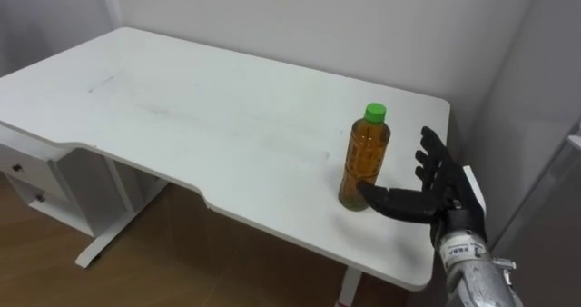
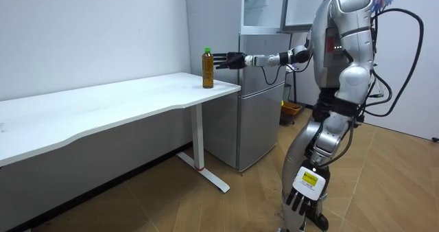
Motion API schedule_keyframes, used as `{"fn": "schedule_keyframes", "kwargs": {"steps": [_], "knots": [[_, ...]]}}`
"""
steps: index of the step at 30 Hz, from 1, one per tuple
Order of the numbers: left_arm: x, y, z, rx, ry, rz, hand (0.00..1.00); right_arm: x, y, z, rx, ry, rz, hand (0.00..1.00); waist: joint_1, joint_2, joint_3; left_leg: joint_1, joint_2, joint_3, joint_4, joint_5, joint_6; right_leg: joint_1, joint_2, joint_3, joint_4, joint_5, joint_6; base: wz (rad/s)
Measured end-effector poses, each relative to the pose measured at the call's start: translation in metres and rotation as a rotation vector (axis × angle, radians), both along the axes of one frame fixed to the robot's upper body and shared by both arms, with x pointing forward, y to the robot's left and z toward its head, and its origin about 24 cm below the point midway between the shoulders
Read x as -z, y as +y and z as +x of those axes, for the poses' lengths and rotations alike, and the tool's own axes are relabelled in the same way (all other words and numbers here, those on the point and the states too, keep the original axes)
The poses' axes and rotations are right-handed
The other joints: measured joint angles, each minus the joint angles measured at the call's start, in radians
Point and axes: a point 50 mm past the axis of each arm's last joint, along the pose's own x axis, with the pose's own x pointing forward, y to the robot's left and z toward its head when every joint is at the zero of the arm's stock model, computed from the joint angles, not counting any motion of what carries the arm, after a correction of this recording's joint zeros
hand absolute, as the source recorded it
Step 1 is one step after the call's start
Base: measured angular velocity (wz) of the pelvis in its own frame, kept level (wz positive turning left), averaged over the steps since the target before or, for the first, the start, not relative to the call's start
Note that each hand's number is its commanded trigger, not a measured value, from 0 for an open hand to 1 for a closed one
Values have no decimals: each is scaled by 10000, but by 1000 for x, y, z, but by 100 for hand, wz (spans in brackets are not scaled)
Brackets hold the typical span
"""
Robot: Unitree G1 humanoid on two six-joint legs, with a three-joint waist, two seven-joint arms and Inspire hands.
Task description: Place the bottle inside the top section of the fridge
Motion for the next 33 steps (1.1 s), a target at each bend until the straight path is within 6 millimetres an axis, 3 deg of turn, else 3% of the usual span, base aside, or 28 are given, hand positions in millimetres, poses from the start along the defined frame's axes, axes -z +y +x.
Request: {"fn": "schedule_keyframes", "kwargs": {"steps": [11,20,27,33], "knots": [[0,2,-1,-27,97,63,0,-8,7,6,-231,-161,-128,0,35,-49,-35,18,0,-18,36,0,0,54,0,-42,-2,1,-1,0],[0,4,-2,-53,160,169,0,10,4,5,109,598,-457,0,266,-151,-49,102,-12,-84,-121,120,-12,148,-6,-164,-25,2,-3,3],[-2,9,0,-391,-18,354,0,35,-14,3,943,1759,-498,0,323,-535,17,-91,-72,-383,-126,218,-39,116,-5,-477,-27,1,-6,12],[-3,14,-1,-635,-40,348,0,43,-22,1,1455,2168,-252,0,530,-546,26,-296,-154,-654,-131,263,-41,104,-8,-720,-73,-2,-8,14]]}}
